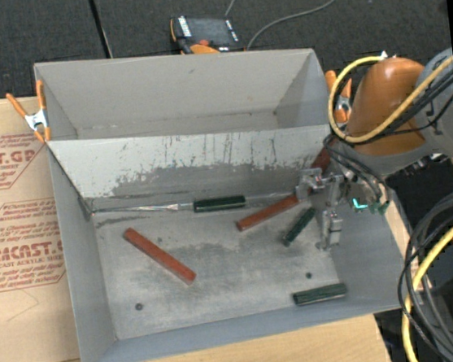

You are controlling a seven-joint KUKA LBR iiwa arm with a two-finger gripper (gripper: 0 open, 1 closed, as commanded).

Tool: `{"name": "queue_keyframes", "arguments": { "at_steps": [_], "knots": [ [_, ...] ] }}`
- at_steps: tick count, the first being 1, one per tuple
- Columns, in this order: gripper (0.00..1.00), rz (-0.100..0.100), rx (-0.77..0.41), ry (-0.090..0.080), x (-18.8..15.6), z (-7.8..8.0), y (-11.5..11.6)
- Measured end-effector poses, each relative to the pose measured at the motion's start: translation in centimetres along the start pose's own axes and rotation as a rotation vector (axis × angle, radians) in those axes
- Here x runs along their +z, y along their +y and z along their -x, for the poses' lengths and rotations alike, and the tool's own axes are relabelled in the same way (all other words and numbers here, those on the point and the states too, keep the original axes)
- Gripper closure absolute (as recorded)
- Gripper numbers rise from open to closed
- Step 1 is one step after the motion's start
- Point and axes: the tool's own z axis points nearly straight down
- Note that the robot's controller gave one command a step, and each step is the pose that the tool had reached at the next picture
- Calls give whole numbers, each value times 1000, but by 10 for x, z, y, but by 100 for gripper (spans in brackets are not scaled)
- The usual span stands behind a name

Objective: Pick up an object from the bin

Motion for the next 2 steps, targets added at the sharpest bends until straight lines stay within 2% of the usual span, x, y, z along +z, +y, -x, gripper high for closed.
{"name": "queue_keyframes", "arguments": {
  "at_steps": [1, 2],
  "knots": [
    [0, -1, -238, -8, 63, 20, -25],
    [100, -3, -239, -13, 60, 22, -24]
  ]
}}
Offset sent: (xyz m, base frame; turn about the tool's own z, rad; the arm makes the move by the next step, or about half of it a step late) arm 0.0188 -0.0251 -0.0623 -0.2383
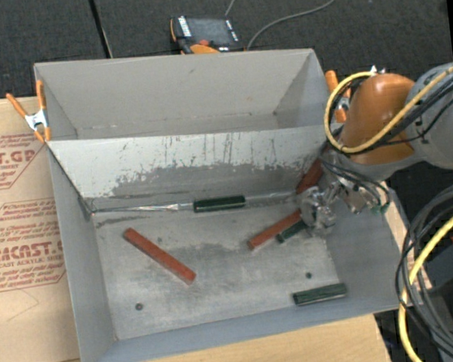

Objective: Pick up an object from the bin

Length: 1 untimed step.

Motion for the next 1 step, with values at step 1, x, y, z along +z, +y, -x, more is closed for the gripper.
{"name": "queue_keyframes", "arguments": {
  "at_steps": [1],
  "knots": [
    [0, 2, 0, 5, 2, -1, 1]
  ]
}}
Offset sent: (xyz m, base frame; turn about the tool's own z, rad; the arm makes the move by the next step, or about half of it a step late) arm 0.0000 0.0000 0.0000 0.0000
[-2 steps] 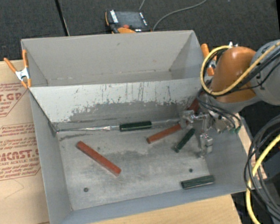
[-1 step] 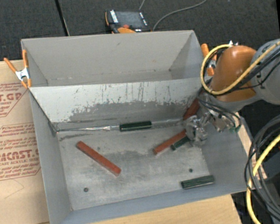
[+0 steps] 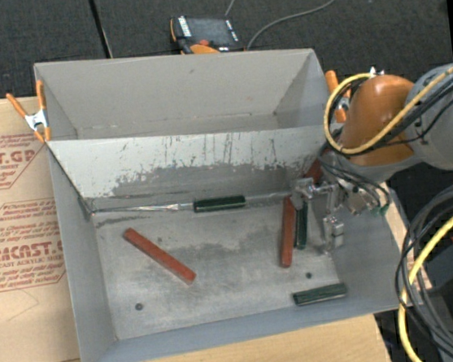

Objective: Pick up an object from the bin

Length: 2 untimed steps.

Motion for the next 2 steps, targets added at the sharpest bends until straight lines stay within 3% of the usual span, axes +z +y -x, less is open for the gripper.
{"name": "queue_keyframes", "arguments": {
  "at_steps": [1, 2],
  "knots": [
    [0, 2, -240, -1, 0, 17, 55],
    [0, 4, -144, 1, -20, -4, 104]
  ]
}}
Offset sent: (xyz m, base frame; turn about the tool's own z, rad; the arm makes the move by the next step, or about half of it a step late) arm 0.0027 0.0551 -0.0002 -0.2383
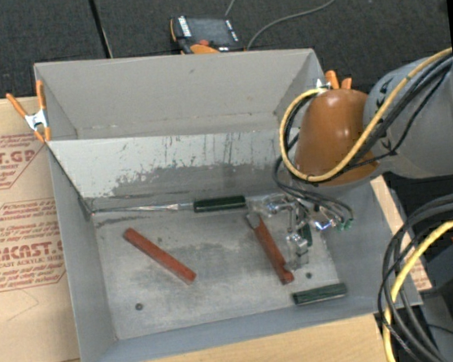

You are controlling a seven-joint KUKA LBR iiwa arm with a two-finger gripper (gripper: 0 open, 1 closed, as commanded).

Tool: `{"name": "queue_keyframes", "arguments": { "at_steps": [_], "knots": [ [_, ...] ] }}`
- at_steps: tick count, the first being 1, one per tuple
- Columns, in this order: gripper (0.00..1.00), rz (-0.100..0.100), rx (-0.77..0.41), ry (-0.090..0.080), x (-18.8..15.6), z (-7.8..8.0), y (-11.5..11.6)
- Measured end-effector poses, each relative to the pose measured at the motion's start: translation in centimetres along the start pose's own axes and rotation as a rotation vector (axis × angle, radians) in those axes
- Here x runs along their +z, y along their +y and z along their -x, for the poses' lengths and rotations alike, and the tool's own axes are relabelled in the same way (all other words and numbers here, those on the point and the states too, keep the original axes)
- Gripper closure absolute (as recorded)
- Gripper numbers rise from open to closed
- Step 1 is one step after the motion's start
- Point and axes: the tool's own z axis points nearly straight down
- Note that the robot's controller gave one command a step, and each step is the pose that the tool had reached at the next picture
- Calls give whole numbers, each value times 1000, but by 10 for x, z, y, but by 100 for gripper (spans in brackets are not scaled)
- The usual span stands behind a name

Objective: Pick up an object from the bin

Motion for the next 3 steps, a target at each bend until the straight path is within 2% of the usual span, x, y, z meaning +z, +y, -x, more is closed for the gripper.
{"name": "queue_keyframes", "arguments": {
  "at_steps": [1, 2, 3],
  "knots": [
    [0, -2, -631, 0, 21, 20, -4],
    [100, -2, -629, 1, 20, 20, -5],
    [100, -8, -508, -6, -116, 15, 8]
  ]
}}
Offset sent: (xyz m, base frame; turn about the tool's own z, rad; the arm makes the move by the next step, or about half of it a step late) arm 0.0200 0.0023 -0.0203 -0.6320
